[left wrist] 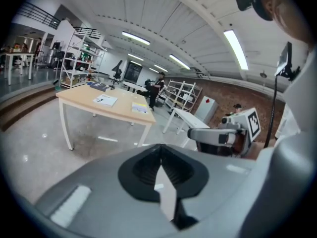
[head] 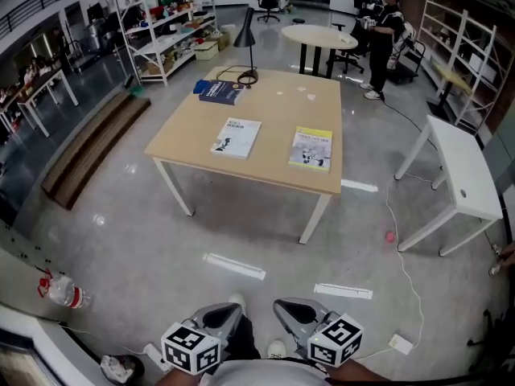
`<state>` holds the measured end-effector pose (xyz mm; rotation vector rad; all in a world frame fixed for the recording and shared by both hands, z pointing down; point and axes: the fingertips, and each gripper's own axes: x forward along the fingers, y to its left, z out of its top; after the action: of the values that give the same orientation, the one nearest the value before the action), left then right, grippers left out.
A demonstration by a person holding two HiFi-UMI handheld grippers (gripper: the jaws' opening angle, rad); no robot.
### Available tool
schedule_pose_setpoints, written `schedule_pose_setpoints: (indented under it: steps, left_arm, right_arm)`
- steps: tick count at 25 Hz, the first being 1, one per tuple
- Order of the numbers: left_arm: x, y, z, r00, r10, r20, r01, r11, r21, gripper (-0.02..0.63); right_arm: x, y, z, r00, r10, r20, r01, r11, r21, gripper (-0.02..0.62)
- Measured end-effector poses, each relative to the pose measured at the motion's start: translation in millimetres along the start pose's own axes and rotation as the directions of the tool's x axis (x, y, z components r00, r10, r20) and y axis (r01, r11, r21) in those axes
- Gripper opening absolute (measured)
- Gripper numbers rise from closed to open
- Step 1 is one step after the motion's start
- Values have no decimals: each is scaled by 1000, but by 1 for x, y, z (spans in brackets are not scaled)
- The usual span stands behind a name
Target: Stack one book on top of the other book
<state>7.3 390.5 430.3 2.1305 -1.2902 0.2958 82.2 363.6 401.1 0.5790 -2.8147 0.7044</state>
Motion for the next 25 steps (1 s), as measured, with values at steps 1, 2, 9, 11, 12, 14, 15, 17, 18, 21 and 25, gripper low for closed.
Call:
schedule_pose_setpoints:
  steps: [1,2,9,11,12,14,15,17,18,21,25]
  left_arm:
    - [9,6,9,1000,-15,-2,15,1000,7,5]
    - [18,14,19,1000,-30,0,30,999,16,5]
    - [62,92,105,995,-94,26,92,993,80,5]
    - [69,115,120,994,-110,22,108,991,77,5]
    - [72,126,126,993,-117,15,115,990,80,5]
    - [80,148,134,992,-123,0,123,988,92,5]
    - [84,157,137,992,-124,-8,124,988,96,5]
    - [95,173,145,991,-129,-20,131,987,96,5]
    - [100,178,150,990,-137,-24,139,986,91,5]
    - [112,185,160,985,-167,-42,170,982,82,5]
    - [132,195,173,982,-182,-57,186,979,81,5]
  right_arm:
    - [6,-8,6,1000,-12,1,12,1000,-1,2]
    - [13,-16,12,1000,-26,1,26,1000,-1,2]
    - [78,-72,67,991,-130,4,130,991,2,2]
    - [97,-82,81,989,-150,12,149,989,4,2]
    - [107,-87,88,987,-159,19,159,987,8,2]
    - [123,-95,98,983,-182,30,181,983,11,2]
    - [130,-100,102,981,-193,33,193,981,12,2]
    - [142,-110,110,976,-215,36,214,977,15,2]
    - [147,-115,114,974,-223,35,223,975,19,2]
    - [159,-125,122,970,-242,30,241,970,32,2]
    - [169,-144,128,966,-256,19,255,966,47,2]
